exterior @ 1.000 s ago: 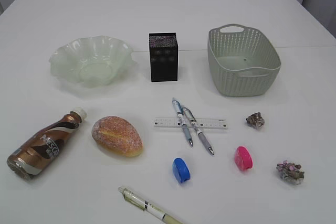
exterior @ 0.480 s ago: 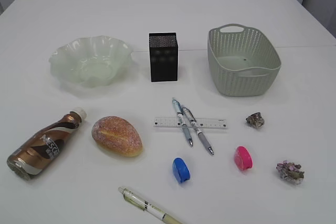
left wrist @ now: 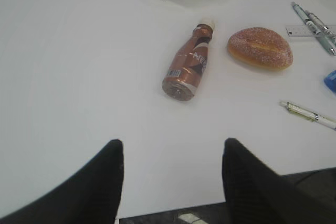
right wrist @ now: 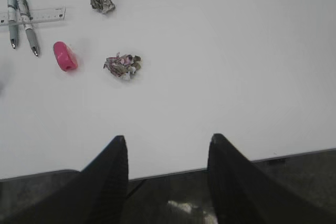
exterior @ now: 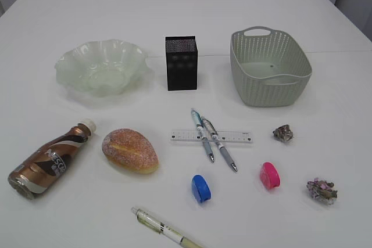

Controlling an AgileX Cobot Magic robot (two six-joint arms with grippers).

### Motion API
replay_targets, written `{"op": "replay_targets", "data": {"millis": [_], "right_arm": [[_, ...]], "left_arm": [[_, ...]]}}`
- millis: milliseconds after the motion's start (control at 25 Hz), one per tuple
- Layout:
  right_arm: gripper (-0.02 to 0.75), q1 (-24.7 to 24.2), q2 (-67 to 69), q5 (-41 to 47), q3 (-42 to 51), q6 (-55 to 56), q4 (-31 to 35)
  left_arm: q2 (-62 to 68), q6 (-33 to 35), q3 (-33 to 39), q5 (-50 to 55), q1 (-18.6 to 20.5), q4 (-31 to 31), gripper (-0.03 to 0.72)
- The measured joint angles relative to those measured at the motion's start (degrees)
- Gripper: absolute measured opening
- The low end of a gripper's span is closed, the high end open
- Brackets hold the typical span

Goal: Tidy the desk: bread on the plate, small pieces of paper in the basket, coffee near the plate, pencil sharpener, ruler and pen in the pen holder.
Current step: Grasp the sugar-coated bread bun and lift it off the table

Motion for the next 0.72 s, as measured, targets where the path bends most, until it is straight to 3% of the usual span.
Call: {"op": "replay_targets", "data": {"millis": [520, 720], "right_arm": [[0.395, 0.0, 23.12, 0.45, -16.92, 1.63, -0.19], [0.395, 1.63, 32.19, -1.02, -24.09, 1.14, -0.09]], "left_arm": [[11.13, -4.03, -0.12, 0.0, 0.0, 0.0, 0.433], [17.72, -4.03, -8.05, 0.0, -0.74, 0.21, 0.433]]}}
